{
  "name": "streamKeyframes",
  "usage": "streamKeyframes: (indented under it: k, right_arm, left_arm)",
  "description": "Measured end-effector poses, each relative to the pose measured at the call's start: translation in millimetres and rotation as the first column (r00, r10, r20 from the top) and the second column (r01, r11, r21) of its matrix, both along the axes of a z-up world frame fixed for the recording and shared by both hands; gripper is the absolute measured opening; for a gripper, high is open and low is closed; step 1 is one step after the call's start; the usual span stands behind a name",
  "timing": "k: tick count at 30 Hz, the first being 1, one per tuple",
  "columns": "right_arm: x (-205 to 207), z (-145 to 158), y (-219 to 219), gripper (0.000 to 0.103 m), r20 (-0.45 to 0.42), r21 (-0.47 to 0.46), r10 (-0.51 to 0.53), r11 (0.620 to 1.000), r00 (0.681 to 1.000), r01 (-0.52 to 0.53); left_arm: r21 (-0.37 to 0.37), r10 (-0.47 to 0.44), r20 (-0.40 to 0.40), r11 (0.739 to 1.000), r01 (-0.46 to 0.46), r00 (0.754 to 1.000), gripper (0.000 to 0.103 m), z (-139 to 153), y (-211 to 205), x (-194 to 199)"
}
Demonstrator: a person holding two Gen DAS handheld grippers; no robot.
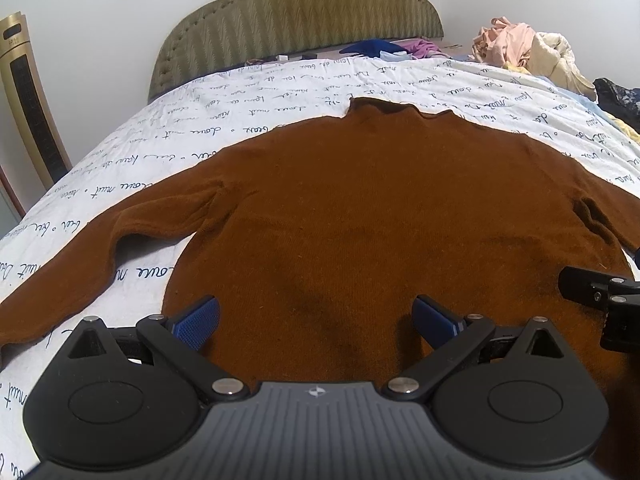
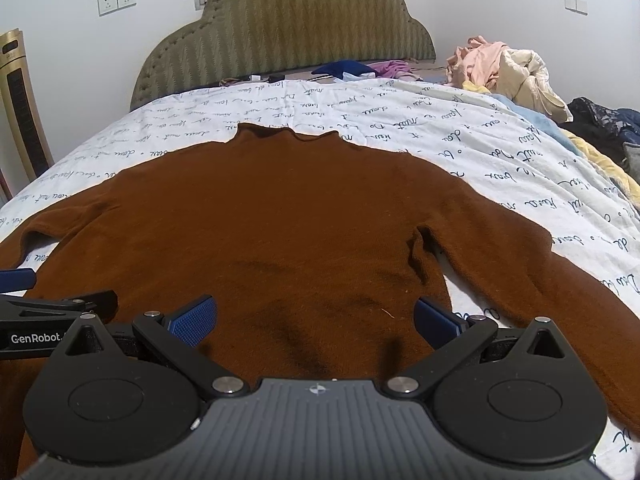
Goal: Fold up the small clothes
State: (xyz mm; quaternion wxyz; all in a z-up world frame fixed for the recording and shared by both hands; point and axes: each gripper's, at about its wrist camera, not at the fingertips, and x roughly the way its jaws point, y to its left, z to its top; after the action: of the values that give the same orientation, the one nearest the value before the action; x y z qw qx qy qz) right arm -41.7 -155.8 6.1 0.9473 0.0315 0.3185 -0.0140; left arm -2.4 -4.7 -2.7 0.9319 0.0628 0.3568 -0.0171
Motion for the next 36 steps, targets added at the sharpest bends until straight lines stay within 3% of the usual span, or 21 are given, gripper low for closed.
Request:
streamKeyframes:
  k: [16, 36]
  right_arm:
    - [-11, -2, -16, 0.103, 0.016, 0.038, 0.017, 0.999, 1.0, -0.018]
    - [-35, 0, -44, 0.103, 0.053, 0.016, -0.003, 1.0, 0.999, 0.002]
  left_arm:
    - [0.036, -0.037, -0.008, 0.999, 0.037, 0.999, 0.103, -1, -19, -1]
    - [0.075, -0.121, -0.009, 0.99, 0.121, 0.993, 0.103, 1, -67, -2]
